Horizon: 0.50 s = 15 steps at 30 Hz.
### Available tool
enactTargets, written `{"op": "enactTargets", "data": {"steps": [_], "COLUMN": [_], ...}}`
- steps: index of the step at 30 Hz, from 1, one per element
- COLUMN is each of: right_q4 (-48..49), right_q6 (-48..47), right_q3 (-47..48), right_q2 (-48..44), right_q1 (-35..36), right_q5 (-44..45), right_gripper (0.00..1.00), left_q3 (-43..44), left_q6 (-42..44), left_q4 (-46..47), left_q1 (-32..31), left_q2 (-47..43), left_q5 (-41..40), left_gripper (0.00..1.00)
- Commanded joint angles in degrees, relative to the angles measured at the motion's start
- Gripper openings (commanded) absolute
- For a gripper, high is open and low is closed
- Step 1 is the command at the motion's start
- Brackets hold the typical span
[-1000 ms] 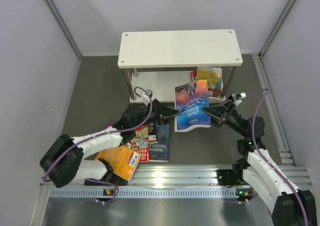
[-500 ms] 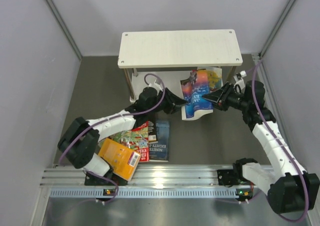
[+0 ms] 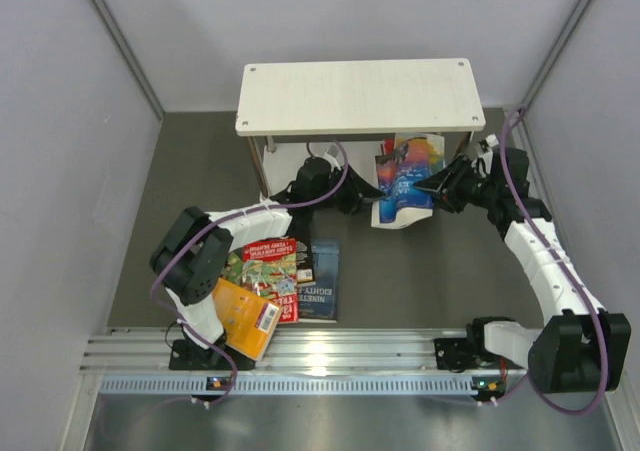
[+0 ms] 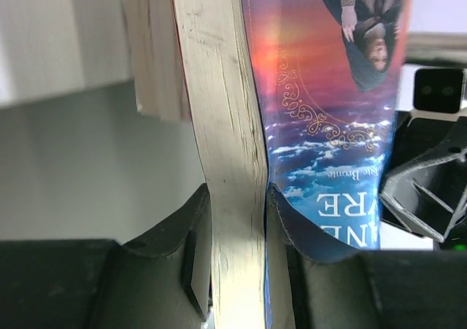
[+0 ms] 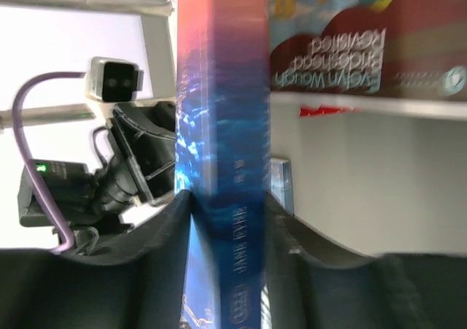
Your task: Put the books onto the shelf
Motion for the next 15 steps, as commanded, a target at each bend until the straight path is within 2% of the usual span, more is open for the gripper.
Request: {"op": "enactTargets", "data": {"steps": [1,2,3,6,15], "right_q4": [-2.6,-2.8,-2.8,-2.9,-3.2], "right_q6": [-4.5,-4.4,-4.4,-4.2,-2.2], "right_q3": [2.6,2.6,2.3,1.5,-3.5], "right_q2": [1.3,1.3,1.5,1.3,-3.0], "right_q1": [-0.4,-0.6,-0.6,-0.7,-0.7], "right_q5": [0.2,0.1,-0.1,-0.2,-1.4], "right_gripper": [0.41,0.46,0.56,0.68,0.75], "left_q3": [7.0,8.0,8.4,9.5,11.8], "left_q6": [5.6,5.8,5.9,5.6,3.1], "left_q4": [7.7,7.5,7.5,8.0,12.9], "left_q1": [0.8,1.4,1.7,2.6,3.6], "left_q2": [-0.4,-0.1,0.5,1.7,5.7], "left_q5": [0.4,0.4,0.5,0.5,-0.4], "left_gripper": [0.0,0.0,0.0,0.0,0.0]}}
